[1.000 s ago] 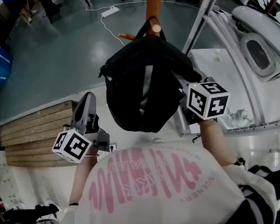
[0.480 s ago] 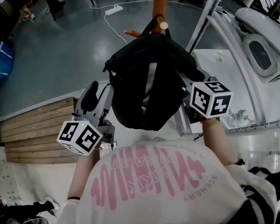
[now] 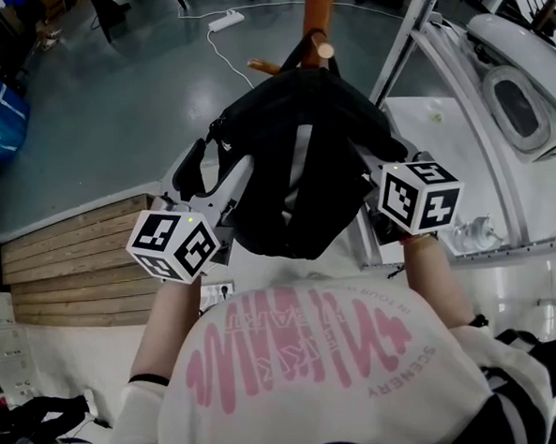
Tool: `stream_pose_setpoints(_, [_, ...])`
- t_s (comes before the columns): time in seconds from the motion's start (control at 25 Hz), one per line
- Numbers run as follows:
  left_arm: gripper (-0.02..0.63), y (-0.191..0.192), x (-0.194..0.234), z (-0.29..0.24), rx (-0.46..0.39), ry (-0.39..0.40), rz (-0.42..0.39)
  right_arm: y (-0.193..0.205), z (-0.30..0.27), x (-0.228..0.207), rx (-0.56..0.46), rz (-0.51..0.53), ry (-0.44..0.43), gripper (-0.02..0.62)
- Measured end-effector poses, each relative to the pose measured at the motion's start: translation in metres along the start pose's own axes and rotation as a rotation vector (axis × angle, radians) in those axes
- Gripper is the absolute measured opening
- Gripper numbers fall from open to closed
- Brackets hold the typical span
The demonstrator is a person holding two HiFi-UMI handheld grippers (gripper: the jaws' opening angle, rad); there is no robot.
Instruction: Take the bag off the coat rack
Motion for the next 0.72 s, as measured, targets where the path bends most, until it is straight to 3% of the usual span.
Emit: stream_pose_setpoints(0.72, [0.354,-0.01,0.002,-0.05,0.036,0.083,-0.057,0.0,-0.002,-0.003,0.003,0.009,-0.005,0.158])
Point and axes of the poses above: the fingertips, and each gripper's own axes: z backward along the fingers, x to its left, y out of its underside, the point moved 6 cm from there along z, backward along the fingers, and after that the axes turned 10 degrees about y, right-handed, at the moved point
